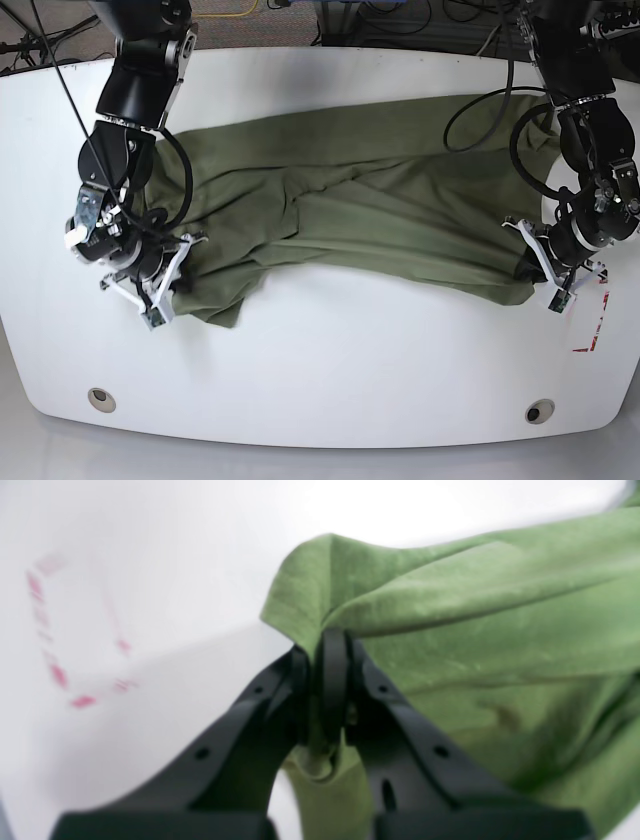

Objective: Fold the T-shirt properly
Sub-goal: 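Lift the shirt with both grippers and swing it over, then lay the shirt down, pulling it taut between both grippers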

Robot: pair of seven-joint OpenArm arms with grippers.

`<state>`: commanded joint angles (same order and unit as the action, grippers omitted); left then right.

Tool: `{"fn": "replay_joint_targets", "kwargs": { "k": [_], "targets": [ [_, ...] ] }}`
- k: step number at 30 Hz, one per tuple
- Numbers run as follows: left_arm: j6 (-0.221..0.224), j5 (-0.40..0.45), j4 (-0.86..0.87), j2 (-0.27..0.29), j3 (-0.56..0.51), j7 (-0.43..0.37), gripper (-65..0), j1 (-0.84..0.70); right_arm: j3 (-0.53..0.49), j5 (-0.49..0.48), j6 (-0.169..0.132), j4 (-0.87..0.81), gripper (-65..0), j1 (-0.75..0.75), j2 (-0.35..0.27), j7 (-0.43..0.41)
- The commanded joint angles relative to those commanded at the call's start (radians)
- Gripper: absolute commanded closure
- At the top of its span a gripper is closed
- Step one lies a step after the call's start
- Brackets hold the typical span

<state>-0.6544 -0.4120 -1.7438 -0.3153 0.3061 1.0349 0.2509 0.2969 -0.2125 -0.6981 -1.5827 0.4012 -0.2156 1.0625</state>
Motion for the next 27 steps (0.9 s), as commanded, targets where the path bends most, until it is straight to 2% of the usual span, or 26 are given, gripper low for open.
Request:
{"fn": "replay_joint_targets", "kwargs": {
  "k": [7,16,20,23,27],
  "targets": [
    [0.0,0.005,-0.083,0.002,0.048,0.072,0.0,0.089,-0.057,-0.008,0.0,0.0,0.0,0.13,-0.037,0.057],
    [0.002,0.005,-0.101,-0.005,0.146,0.206,0.0,0.31,-0.112,0.0,0.0,0.0,0.0,0.325,-0.049,0.098],
    [0.002,0.005,-0.1,-0.008,0.147,0.238,0.0,0.408,-0.114,0.0,0.0,0.002,0.0,0.428,-0.049,0.121],
    [0.002,0.005,-0.098,-0.034,0.147,0.258,0.0,0.496,-0.124,0.0,0.0,0.014,0.0,0.526,-0.049,0.144],
    [0.002,0.006,-0.081,-0.049,0.147,0.262,0.0,0.614,-0.181,-0.006,0.0,0.071,0.0,0.671,-0.084,0.16]
  ]
}}
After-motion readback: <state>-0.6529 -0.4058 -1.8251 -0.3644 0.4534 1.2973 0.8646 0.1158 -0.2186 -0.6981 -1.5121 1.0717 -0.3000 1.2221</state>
